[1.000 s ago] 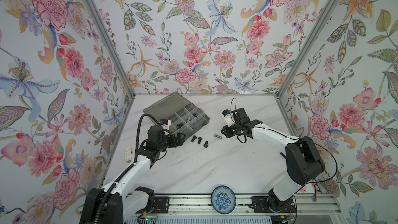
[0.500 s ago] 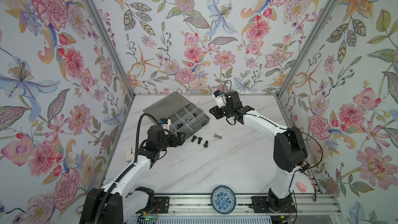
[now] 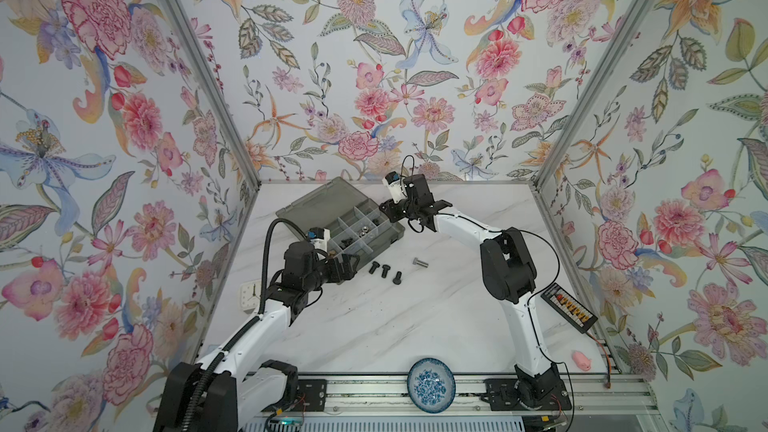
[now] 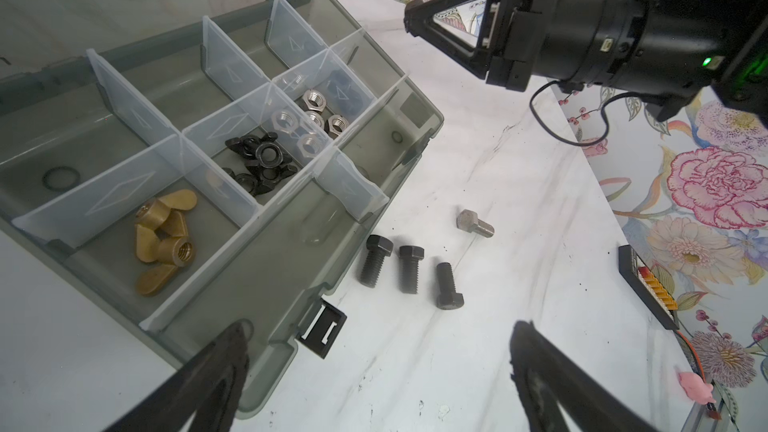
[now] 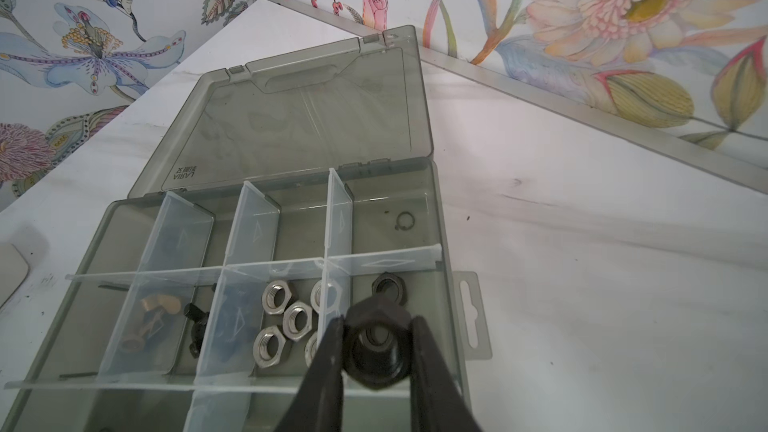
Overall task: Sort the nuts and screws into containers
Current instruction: 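Lift the black hex nut and carry it over the box compartment, then lower the nut into the compartment with the black nuts and release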
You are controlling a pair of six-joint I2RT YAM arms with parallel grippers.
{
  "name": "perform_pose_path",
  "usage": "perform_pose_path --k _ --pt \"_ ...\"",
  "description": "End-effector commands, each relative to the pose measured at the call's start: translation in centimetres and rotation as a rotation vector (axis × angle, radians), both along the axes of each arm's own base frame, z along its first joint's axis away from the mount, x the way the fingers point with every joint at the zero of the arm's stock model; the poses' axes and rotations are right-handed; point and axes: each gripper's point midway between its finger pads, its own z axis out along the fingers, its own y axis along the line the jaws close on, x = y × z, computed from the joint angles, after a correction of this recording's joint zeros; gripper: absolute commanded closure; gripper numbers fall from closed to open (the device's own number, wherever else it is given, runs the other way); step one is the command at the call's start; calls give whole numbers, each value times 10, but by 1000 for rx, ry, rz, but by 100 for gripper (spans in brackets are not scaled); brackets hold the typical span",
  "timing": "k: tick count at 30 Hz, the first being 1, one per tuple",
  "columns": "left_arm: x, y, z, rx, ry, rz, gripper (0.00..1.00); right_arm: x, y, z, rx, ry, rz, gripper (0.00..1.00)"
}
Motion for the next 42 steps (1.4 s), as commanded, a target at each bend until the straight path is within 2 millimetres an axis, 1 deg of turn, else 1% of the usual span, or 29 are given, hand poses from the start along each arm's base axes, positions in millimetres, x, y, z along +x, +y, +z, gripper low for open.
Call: perform_pose_path --k 1,5,9,13,20,25,30,35,39,42 --pt "-3 0 -5 -14 13 -11 1 8 12 4 31 -20 -7 78" --pt "-2 0 -5 -12 13 -12 1 10 16 -11 23 -2 -11 78" --pt "-3 0 -6 -10 15 -12 1 10 16 -20 17 12 -14 78" --pt "-2 0 -6 -11 17 -9 1 7 14 -28 4 28 -17 76" --pt "-2 1 -5 -10 19 0 0 7 11 -32 -5 35 -23 65" --pt "-2 1 -6 -13 21 -3 1 8 10 -30 -4 33 -23 62" --pt "-2 3 -9 -8 27 10 1 4 8 -17 8 28 -15 61" --pt "-4 4 -10 -4 37 31 1 -9 0 9 33 22 6 59" --pt "-6 -4 -8 23 31 20 1 -24 -13 32 63 4 22 58" --pt "-9 -17 -9 63 35 1 1 -41 -28 42 77 6 31 57"
